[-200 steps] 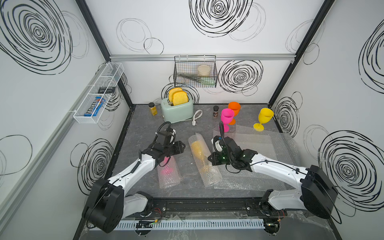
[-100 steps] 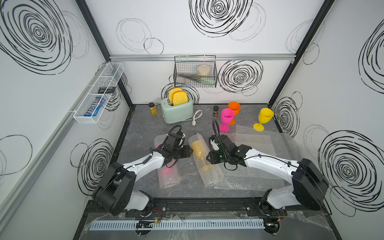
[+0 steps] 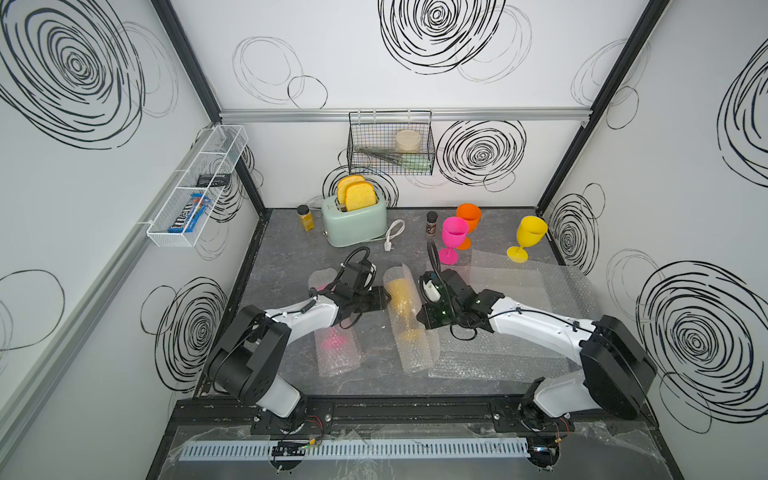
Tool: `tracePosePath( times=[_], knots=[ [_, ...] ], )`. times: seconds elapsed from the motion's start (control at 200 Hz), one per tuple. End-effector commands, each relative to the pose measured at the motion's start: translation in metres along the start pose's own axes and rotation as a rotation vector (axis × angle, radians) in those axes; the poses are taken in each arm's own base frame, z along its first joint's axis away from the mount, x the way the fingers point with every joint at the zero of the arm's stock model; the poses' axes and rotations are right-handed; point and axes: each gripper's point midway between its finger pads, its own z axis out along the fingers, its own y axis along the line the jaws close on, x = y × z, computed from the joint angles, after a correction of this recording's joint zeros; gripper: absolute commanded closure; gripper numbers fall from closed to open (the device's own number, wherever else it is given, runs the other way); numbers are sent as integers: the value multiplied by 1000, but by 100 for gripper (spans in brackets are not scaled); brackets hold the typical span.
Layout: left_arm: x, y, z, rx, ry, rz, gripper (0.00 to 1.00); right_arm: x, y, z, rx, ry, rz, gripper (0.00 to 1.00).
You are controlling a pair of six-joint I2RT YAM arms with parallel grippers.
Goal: Unpack wine glasses from bubble wrap
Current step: Move the bubble wrap to the center of the board, then unwrap the bubble wrap.
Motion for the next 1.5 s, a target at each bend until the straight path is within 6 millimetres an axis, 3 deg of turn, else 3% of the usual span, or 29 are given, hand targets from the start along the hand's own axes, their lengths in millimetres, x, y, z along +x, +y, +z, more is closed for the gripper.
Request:
tracePosePath(
  times=[0.0, 0.11, 0.37, 0.515, 0.626, 0.681, 0.876, 0.986, 1.131, 1.306, 1.496],
  knots=[
    [-24, -25, 3, 56, -71, 30, 52, -6, 18, -9, -135, -53, 7, 92],
    [-31, -30, 4, 73, -86, 30, 52, -7, 20, -13, -172, -90, 7, 93],
    [-56, -70, -3, 159, -136, 87, 52, -21, 8, -30, -187, -274, 144, 98],
    [-58, -73, -11, 163, -149, 96, 52, -23, 0, -38, -206, -367, 224, 100],
    [-49, -65, -20, 145, -140, 93, 51, -22, -3, -42, -186, -372, 229, 100],
    [-43, -61, -24, 139, -129, 88, 50, -21, -3, -42, -174, -354, 221, 87],
    [1, -64, -29, 160, -39, 90, 38, -10, -15, -31, -45, -235, 160, 64],
    [26, -66, -29, 165, 9, 100, 35, -4, -26, -27, 35, -186, 113, 63],
    [51, -61, -27, 137, 70, 114, 35, -13, -23, -31, 74, -177, 49, 62],
    [61, -47, -30, 93, 81, 102, 36, -26, -2, -35, 107, -168, -52, 57],
    [69, -40, -35, 85, 90, 99, 36, -22, 17, -20, 189, -99, -146, 56]
  ],
)
